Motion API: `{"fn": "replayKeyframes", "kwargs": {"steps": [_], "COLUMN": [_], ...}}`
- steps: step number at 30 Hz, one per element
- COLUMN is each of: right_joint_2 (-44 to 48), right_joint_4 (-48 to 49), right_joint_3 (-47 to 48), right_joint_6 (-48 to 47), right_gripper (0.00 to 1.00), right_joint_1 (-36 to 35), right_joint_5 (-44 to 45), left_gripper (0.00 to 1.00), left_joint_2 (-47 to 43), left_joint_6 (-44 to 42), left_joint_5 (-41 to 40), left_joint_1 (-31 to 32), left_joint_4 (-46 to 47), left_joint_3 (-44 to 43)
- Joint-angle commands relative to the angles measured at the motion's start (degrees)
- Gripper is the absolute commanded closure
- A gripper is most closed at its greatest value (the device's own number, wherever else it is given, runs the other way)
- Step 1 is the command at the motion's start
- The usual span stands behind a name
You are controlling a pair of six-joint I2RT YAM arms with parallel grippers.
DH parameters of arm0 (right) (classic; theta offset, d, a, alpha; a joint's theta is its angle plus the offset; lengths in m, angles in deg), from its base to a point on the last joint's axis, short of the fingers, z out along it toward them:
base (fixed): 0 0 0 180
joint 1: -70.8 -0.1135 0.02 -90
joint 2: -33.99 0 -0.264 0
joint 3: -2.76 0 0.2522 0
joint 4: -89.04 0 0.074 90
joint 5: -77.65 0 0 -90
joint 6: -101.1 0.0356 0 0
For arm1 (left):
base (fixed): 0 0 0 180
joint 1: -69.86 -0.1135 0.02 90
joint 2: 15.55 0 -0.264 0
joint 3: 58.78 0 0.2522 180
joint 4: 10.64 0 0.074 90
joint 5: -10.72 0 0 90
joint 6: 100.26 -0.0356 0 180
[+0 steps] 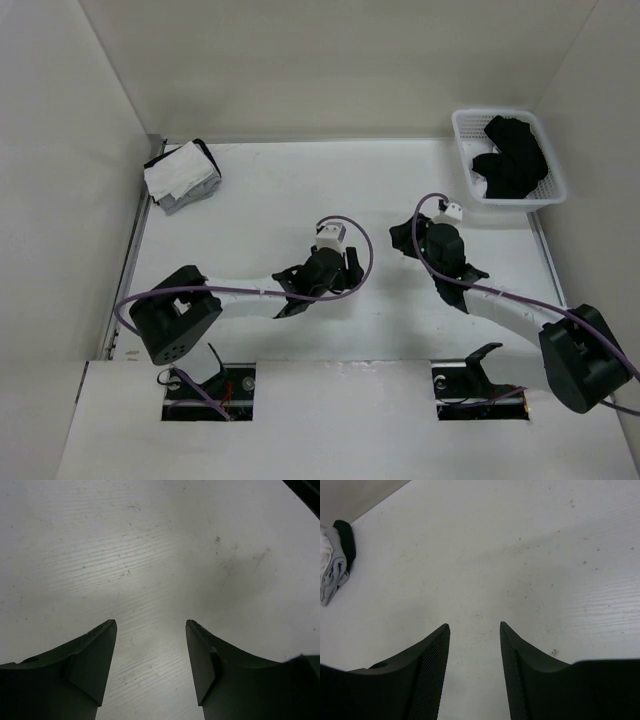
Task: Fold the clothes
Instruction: Grab the tank top from the pile
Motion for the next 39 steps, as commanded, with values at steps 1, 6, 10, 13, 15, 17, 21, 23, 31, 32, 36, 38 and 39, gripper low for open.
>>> {"fn": "replayKeyframes", "kwargs": {"steps": [1, 6, 10, 13, 15, 17, 21, 23, 31, 32, 36, 38, 39], "right_joint_2": [1.6, 4.4, 5.0, 0.5, -6.8, -13.1, -27.4, -34.3, -53.8, -55.3, -59.2, -60.6, -61.4], "right_joint_4": [-1.5, -7.8, -14.3, -19.6, -20.6, -20.6, -22.2, -24.1, -29.3, -29.8, -30.6, -31.8, -32.4], "right_joint_3": [3.0, 7.2, 15.5, 25.4, 33.3, 38.8, 51.1, 57.8, 73.7, 74.9, 77.2, 78.5, 79.1], "right_joint_6": [-0.6, -1.2, -3.2, -4.8, -5.6, -6.0, -8.0, -9.5, -16.9, -17.1, -17.0, -16.6, -16.6], "right_gripper": [0.53, 0.75, 0.94, 1.00, 1.00, 1.00, 0.99, 0.91, 0.52, 0.50, 0.47, 0.47, 0.48], "right_joint_1": [-2.1, -1.8, 3.2, 12.4, 20.8, 25.6, 32.7, 35.6, 41.5, 41.8, 43.2, 43.4, 43.4], "right_joint_5": [2.6, 3.3, 3.3, 3.2, 2.5, 1.6, 1.7, 3.2, 8.2, 7.6, 4.2, 3.3, 2.8], "left_gripper": [0.43, 0.43, 0.48, 0.59, 0.65, 0.67, 0.67, 0.63, 0.55, 0.55, 0.55, 0.55, 0.55], "left_joint_2": [-2.5, -4.2, -5.4, -7.3, -7.7, -7.7, -7.4, -7.1, -6.8, -6.5, -5.4, -5.4, -5.4], "left_joint_6": [-1.7, -2.4, -2.4, -3.1, -3.2, -2.6, -1.8, -1.3, 0.7, 0.9, 1.4, 1.6, 2.1], "left_joint_5": [1.2, 0.9, 1.2, 0.9, 1.2, 1.9, 4.5, 4.9, 6.9, 7.5, 8.3, 8.6, 8.6], "left_joint_1": [1.1, 2.8, 2.5, 2.5, 1.3, 0.3, -1.5, -2.4, -5.4, -5.6, -6.3, -6.7, -6.9], "left_joint_4": [4.4, 7.8, 12.0, 15.6, 16.5, 16.4, 17.6, 19.0, 19.6, 19.6, 20.0, 20.0, 20.0], "left_joint_3": [-0.3, 3.6, 6.5, 9.0, 9.9, 10.1, 10.7, 11.4, 12.1, 12.0, 11.7, 11.7, 11.8]}}
